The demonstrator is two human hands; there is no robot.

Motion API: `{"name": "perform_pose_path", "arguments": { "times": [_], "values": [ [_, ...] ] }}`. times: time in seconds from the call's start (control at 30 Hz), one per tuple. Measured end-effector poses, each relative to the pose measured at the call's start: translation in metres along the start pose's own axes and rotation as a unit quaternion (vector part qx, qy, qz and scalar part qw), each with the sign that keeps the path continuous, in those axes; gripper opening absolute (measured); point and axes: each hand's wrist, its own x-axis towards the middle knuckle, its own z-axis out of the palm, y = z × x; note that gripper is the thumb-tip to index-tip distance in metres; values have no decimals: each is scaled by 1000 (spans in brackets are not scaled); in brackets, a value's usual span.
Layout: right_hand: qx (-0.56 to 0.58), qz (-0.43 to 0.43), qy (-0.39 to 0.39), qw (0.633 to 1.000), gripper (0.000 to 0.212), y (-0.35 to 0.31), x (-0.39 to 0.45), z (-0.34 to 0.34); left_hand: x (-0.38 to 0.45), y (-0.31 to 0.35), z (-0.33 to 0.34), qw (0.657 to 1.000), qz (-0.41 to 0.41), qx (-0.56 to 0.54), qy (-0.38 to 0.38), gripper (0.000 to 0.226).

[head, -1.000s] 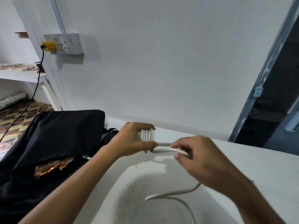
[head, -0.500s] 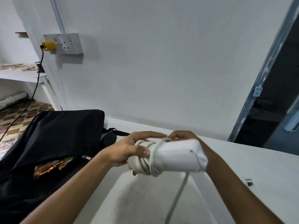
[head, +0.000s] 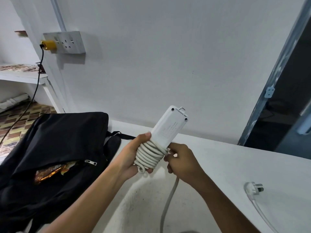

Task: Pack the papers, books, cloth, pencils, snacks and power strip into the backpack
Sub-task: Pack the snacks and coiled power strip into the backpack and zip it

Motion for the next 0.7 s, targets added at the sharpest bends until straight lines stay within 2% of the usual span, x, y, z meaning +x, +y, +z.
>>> {"name": "perform_pose_path", "arguments": {
  "times": [0.07,0.17,0.23,0.33,0.4,0.47,0.57,0.63,0.67,0.7],
  "values": [
    [139,83,-13,987,33,0,2,-2,2,1,-4,999,-2,-9,34,42],
    [386,194,-61,900,29,5,2,-11,3,4,-7,997,20,1,71,48],
    [442,217,-112,863,24,10,-5,-22,3,11,-8,990,68,36,116,46],
    [441,211,-160,857,30,16,-23,-35,4,32,-21,953,170,104,230,40],
    [401,178,-181,880,30,13,-35,-41,4,42,-31,928,199,147,277,34],
    [294,128,-209,924,33,5,-44,-41,9,40,-37,888,221,267,303,35],
    [71,58,-233,968,47,-5,-50,-32,14,26,-37,767,247,514,293,44],
    [-67,12,-177,982,43,-10,-52,-33,12,22,-40,702,242,623,247,57],
    [-103,-19,-127,986,36,-16,-52,-38,10,21,-42,689,231,654,212,62],
    [-115,-54,-80,989,29,-22,-51,-45,8,21,-44,690,216,670,167,62]
  ]
}}
